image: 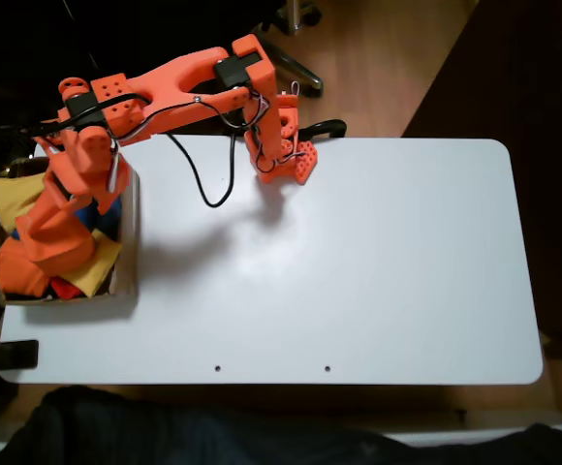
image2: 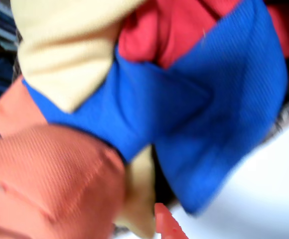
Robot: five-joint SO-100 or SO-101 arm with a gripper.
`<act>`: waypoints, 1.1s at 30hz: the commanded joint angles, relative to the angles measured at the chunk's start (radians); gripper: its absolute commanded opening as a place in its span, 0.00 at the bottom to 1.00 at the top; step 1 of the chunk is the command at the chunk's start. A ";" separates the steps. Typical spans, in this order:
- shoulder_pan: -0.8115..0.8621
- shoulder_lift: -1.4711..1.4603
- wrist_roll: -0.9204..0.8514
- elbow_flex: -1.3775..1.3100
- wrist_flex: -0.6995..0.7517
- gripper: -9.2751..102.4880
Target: Grasp a bag and put it in the box.
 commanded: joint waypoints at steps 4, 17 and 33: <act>-0.035 0.149 -0.006 0.097 -0.028 0.81; -0.117 0.373 0.058 0.258 -0.032 0.89; -0.307 0.667 0.196 0.321 -0.018 0.89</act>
